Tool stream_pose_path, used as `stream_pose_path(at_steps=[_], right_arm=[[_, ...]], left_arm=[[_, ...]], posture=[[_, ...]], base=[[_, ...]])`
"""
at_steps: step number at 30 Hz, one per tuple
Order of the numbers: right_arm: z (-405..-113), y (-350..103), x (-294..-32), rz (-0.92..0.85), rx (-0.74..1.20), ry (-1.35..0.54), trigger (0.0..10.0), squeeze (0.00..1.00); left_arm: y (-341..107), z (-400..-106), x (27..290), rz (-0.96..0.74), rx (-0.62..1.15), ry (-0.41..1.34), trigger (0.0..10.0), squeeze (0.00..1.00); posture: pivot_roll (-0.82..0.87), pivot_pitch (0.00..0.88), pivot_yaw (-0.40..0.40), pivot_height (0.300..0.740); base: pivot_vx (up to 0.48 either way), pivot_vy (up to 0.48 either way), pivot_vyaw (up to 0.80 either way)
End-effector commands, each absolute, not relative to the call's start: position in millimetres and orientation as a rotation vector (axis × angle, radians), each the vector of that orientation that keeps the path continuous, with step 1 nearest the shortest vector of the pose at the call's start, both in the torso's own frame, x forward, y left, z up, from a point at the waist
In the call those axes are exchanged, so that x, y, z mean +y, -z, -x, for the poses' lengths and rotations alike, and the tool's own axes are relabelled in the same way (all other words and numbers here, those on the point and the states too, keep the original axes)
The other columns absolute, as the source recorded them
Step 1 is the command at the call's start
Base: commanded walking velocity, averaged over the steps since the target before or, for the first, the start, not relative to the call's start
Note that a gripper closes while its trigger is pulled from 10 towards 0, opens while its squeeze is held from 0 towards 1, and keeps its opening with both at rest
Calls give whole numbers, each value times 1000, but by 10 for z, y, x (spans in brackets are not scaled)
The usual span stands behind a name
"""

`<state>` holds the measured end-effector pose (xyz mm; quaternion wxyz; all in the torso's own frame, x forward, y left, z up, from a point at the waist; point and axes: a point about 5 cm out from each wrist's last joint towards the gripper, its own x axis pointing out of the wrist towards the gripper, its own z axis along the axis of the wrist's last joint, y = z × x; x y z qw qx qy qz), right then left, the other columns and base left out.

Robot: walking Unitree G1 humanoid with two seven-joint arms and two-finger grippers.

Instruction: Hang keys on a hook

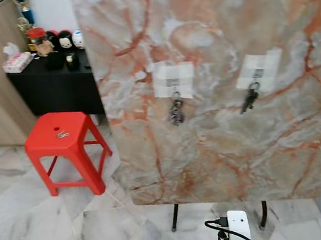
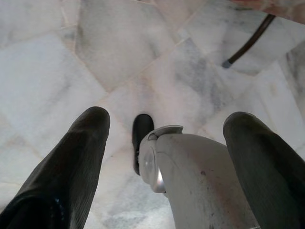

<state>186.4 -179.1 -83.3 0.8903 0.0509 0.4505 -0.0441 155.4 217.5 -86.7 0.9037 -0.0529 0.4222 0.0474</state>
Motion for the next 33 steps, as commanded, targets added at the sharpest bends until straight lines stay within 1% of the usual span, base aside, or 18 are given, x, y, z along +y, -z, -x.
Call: stream_pose_path(at_steps=[1, 11, 24, 33], right_arm=[[-1842, 843, -1813, -106, 946, 99, 10000, 0], [-1790, 870, -1811, -101, 966, 104, 10000, 0], [-1816, 857, -1809, -110, 954, 113, 10000, 0], [-1807, 862, -1806, -116, 958, 119, 10000, 0]], left_arm=[[887, -1503, 2191, 110, 892, -101, 10000, 0], [860, -1556, 2192, 114, 866, -100, 10000, 0], [852, -1575, 2193, 119, 860, -103, 10000, 0], [866, -1540, 2203, 121, 873, -108, 10000, 0]], posture=[[117, 4, -63, 740], [119, 33, -59, 740], [126, 67, -60, 740], [126, 92, -59, 740]], base=[[0, 289, 0], [0, 314, 0], [0, 343, 0], [0, 480, 0]])
